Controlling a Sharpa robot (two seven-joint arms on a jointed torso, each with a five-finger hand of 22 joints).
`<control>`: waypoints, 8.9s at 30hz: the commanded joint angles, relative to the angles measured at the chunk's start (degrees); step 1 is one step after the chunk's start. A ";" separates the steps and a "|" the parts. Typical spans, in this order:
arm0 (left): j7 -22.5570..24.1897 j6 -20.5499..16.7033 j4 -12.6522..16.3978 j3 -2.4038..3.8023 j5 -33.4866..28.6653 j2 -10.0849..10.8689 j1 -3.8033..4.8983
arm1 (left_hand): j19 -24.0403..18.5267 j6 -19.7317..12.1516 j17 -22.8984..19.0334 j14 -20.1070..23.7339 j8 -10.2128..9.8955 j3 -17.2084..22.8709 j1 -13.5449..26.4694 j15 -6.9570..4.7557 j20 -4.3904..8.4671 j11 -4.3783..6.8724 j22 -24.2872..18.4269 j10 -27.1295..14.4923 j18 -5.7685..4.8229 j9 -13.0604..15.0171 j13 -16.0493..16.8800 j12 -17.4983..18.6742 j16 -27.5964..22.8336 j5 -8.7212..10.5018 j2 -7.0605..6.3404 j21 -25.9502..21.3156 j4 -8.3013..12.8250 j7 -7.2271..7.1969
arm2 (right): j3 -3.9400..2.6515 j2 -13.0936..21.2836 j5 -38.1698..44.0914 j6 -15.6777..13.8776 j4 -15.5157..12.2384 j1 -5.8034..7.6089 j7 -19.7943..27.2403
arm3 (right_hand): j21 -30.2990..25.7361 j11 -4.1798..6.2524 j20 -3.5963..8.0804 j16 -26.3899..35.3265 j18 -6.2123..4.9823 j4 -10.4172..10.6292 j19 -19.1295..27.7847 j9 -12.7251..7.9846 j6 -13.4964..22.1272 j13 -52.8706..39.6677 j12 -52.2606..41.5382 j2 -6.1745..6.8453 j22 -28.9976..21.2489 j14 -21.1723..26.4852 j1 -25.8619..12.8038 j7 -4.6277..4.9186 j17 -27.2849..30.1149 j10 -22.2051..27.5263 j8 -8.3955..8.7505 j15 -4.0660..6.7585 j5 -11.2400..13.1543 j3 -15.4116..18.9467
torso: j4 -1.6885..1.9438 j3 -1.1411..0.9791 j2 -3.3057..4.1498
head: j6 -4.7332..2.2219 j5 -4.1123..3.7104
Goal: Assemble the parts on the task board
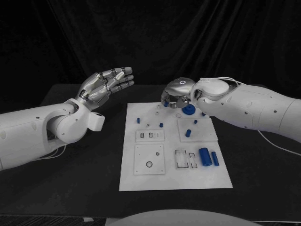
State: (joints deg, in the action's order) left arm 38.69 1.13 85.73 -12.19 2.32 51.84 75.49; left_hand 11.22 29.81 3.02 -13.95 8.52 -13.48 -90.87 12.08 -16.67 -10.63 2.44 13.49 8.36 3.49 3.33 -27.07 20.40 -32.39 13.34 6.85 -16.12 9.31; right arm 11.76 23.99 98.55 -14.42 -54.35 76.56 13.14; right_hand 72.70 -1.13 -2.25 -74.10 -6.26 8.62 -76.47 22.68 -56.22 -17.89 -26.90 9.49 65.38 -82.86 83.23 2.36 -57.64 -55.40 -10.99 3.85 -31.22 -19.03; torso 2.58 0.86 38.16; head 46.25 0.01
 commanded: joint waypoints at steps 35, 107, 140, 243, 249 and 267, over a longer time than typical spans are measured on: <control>3.46 -0.51 0.39 0.07 -0.11 0.45 0.05 | 0.38 0.36 0.04 -0.41 0.46 0.61 -0.76 -0.29 -0.13 0.30 0.04 0.54 -0.61 0.07 0.06 -0.37 0.35 -0.66 -0.36 0.37 -0.01 0.09 | -0.04 -6.07 -2.89 3.63 8.05 -0.12 0.41 | 2.27 -0.52 -0.18 -0.28 1.12 -1.18 -1.33 0.69 1.03 0.26 1.15 -0.18 3.51 0.21 0.45 0.77 -0.92 -0.98 0.12 -0.01 1.19 -0.89 | 0.20 -0.05 0.30 | -0.47 -0.92; 2.62 -1.21 0.80 0.06 -0.10 1.88 0.05 | 0.54 0.96 0.06 -0.52 0.68 0.87 -0.98 -0.31 -0.15 0.37 0.05 0.56 -0.70 0.12 0.04 -0.40 0.55 -0.98 -0.50 0.45 -0.15 0.16 | -0.03 -1.00 -8.68 -6.66 3.48 0.41 5.23 | -6.45 -2.12 -2.50 8.81 -0.81 -1.61 7.03 -5.76 9.63 1.38 9.08 -0.45 -1.57 9.29 -4.25 -2.16 12.63 -1.74 5.32 -2.09 12.96 -2.60 | -0.06 -0.06 0.17 | -0.32 0.78; 1.66 0.06 0.38 0.03 -0.10 2.01 -0.30 | 0.76 1.17 0.15 -1.07 0.77 1.59 -1.66 0.10 -0.18 0.58 0.06 0.67 -0.87 0.11 0.06 -0.54 1.17 -1.55 -0.38 0.56 -0.02 0.09 | 0.00 13.82 -8.44 4.68 -5.93 -0.47 -6.19 | 17.30 2.80 1.22 -15.90 6.26 7.02 -13.53 2.82 13.34 -72.11 -63.10 -2.33 24.62 -7.14 -12.91 0.60 -32.36 -34.60 -4.01 1.60 13.18 9.79 | -0.65 -0.15 -0.32 | -0.65 0.92; 0.71 1.33 -0.31 0.03 -0.09 1.78 -0.60 | 0.94 1.08 0.16 -1.24 0.73 2.11 -2.08 0.32 -0.16 0.49 0.06 0.61 -1.06 0.07 0.05 -0.45 1.40 -1.81 -0.56 0.64 0.00 0.15 | -0.01 10.61 -8.51 2.91 -4.93 -1.66 -5.21 | 17.30 0.34 -0.89 -15.90 6.26 2.64 -13.53 -5.16 3.86 -72.11 -63.10 -2.57 24.62 -7.14 -6.41 3.02 -32.36 -34.60 -0.94 -0.70 1.25 6.32 | -0.64 0.00 -0.37 | 0.69 0.51; 0.52 1.44 -0.40 0.03 -0.10 1.53 -0.60 | 0.96 1.07 0.16 -1.28 0.73 2.17 -2.13 0.36 -0.16 0.51 0.06 0.63 -1.08 0.07 0.05 -0.48 1.43 -1.86 -0.61 0.65 0.01 0.15 | -0.01 9.81 -8.54 3.14 -7.16 -0.23 -5.36 | 17.30 0.18 -1.12 -15.90 6.26 2.82 -13.53 -5.29 3.80 -72.11 -63.10 -2.39 24.62 -7.14 -6.95 3.15 -32.36 -34.60 -0.68 -0.92 2.37 6.39 | -0.58 0.01 -0.38 | 0.68 0.43; -0.09 1.72 -0.55 0.03 -0.10 0.89 -0.60 | 0.99 1.06 0.18 -1.35 0.73 2.24 -2.21 0.43 -0.16 0.56 0.06 0.63 -1.10 0.07 0.05 -0.47 1.51 -1.93 -0.68 0.66 0.04 0.13 | -0.03 1.69 -8.78 5.18 -3.74 0.23 -3.87 | 17.30 0.18 -1.27 -15.90 6.26 2.72 -13.53 -5.42 3.89 -72.11 -63.10 -2.32 24.62 -7.14 -6.95 3.23 -32.36 -34.60 -0.42 -1.06 3.06 6.31 | -0.41 0.01 -0.35 | 0.23 0.46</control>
State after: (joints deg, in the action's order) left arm 38.26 2.11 85.04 -12.22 2.36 52.81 74.96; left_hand 11.83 30.61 3.10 -14.77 8.96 -11.50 -92.66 12.49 -16.89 -10.24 2.43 13.91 8.39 3.53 3.33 -27.28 21.70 -34.06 12.61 7.29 -16.03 9.32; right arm 11.77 25.79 89.87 -10.42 -58.42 76.70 8.60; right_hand 89.85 -0.53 -3.17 -89.85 -0.44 11.13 -83.93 17.31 -51.33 -74.94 -89.85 7.11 74.91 -84.11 76.59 6.41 -74.91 -84.04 -11.73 3.21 -28.29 -12.56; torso 2.12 0.89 37.79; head 46.57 0.61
